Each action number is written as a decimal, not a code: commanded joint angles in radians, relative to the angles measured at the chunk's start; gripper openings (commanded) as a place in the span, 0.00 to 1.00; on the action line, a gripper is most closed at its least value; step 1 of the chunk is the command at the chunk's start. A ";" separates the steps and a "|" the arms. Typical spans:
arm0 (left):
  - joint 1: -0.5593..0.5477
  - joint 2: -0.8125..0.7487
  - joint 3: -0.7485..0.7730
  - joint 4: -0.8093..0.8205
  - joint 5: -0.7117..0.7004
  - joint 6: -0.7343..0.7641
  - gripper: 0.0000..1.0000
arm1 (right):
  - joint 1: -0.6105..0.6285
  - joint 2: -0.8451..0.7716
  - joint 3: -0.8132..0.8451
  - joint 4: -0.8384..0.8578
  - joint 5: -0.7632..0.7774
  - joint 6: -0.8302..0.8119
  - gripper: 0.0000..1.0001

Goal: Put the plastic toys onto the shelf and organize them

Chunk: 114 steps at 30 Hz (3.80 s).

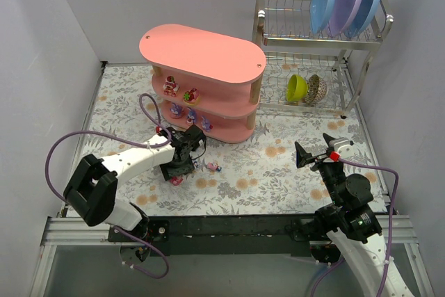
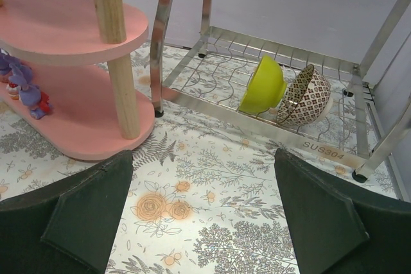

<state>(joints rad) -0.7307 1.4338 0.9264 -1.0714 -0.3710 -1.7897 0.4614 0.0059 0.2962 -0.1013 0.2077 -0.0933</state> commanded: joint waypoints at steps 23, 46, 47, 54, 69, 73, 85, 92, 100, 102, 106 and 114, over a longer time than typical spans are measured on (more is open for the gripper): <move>-0.015 -0.107 -0.121 0.042 -0.052 -0.085 0.31 | 0.014 -0.207 0.006 0.046 0.013 0.007 0.98; -0.026 -0.582 -0.210 0.435 0.014 0.260 0.00 | 0.014 -0.207 0.004 0.046 0.012 0.006 0.98; -0.029 -0.596 -0.210 0.479 0.018 0.283 0.00 | 0.016 -0.207 0.004 0.048 0.013 0.006 0.98; -0.049 -0.639 -0.209 0.723 0.102 0.539 0.00 | 0.016 -0.205 0.001 0.049 0.010 0.004 0.98; -0.062 -0.667 -0.399 1.553 0.239 1.110 0.03 | 0.016 -0.205 -0.002 0.052 0.024 0.003 0.98; -0.062 -0.619 -0.443 1.728 0.250 1.171 0.01 | 0.016 -0.205 -0.003 0.054 0.025 0.001 0.98; -0.061 -0.382 -0.497 2.077 0.280 1.256 0.00 | 0.016 -0.205 -0.006 0.054 0.033 -0.002 0.98; -0.056 -0.242 -0.486 2.196 0.267 1.257 0.00 | 0.016 -0.205 -0.006 0.057 0.032 -0.005 0.98; -0.041 -0.142 -0.472 2.285 0.270 1.253 0.00 | 0.016 -0.205 -0.009 0.057 0.035 -0.005 0.98; -0.030 -0.124 -0.468 2.305 0.274 1.247 0.00 | 0.016 -0.205 -0.009 0.060 0.033 -0.003 0.98; -0.015 -0.076 -0.455 2.320 0.293 1.231 0.00 | 0.016 -0.205 -0.009 0.058 0.033 -0.005 0.98; -0.001 -0.027 -0.448 2.335 0.310 1.219 0.00 | 0.016 -0.205 -0.009 0.058 0.033 -0.005 0.98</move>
<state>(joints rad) -0.7403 1.4025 0.4423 1.2087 -0.0834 -0.5667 0.4721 0.0059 0.2962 -0.1009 0.2295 -0.0898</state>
